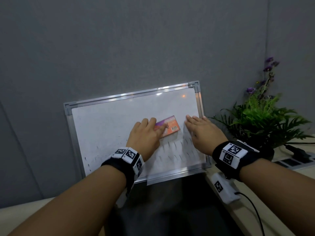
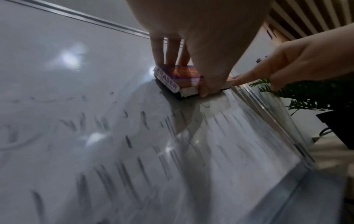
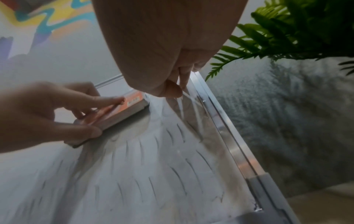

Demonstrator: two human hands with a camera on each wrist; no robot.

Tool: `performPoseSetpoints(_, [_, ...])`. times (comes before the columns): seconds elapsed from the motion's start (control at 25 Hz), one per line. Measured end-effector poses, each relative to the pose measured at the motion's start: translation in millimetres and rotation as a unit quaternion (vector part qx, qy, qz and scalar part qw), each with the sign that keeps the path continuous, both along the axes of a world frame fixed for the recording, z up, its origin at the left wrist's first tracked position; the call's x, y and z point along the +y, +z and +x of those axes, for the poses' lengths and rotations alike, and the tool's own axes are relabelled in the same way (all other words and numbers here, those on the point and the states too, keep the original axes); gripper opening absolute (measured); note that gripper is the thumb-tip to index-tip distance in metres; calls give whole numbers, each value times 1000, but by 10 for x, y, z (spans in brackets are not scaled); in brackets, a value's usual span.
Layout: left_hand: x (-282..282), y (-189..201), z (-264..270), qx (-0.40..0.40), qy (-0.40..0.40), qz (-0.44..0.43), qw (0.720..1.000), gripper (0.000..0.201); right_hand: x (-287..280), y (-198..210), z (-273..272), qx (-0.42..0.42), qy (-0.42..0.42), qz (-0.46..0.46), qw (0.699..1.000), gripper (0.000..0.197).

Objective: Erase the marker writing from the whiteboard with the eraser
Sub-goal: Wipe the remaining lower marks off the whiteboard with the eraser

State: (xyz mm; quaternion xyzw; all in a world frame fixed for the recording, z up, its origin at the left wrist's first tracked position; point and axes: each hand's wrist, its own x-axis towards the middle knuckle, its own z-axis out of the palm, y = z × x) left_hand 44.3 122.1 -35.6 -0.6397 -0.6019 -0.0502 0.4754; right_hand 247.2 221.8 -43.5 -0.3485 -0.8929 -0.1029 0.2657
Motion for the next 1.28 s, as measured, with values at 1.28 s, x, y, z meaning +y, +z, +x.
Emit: performPoseSetpoints(1.28, [327,-247,525,35,-44,-65,996,58,34,397,216,59,2,-188,980,68])
